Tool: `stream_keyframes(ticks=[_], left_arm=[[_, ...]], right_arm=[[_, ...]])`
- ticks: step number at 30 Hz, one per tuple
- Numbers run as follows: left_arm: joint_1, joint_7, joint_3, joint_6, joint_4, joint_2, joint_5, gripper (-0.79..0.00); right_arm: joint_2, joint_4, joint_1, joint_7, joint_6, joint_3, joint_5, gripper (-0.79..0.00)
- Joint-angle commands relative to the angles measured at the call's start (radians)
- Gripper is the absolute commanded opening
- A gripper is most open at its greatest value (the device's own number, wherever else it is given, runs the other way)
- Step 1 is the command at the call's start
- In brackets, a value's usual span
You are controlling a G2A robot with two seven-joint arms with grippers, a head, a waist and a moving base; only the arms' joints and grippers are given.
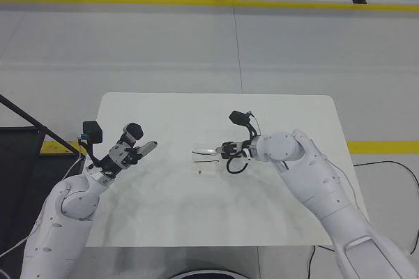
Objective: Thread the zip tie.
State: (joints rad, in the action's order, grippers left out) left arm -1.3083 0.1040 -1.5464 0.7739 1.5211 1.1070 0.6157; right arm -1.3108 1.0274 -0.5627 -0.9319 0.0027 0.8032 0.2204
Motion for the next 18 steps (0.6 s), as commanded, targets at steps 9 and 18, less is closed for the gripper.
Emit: stream_keyframes(ticks=[9,18], left_arm=[[0.0,0.0,0.0,0.0,0.0,0.0,0.0,0.0],[0.0,0.0,0.0,0.0,0.0,0.0,0.0,0.0]], right_arm=[[-0.008,-0.001,0.002,-0.001,0.012,-0.005,0.017,-0.656],[-0.012,0.002,-0.001,-0.004,0.015,-0.002,0.03,-0.73]])
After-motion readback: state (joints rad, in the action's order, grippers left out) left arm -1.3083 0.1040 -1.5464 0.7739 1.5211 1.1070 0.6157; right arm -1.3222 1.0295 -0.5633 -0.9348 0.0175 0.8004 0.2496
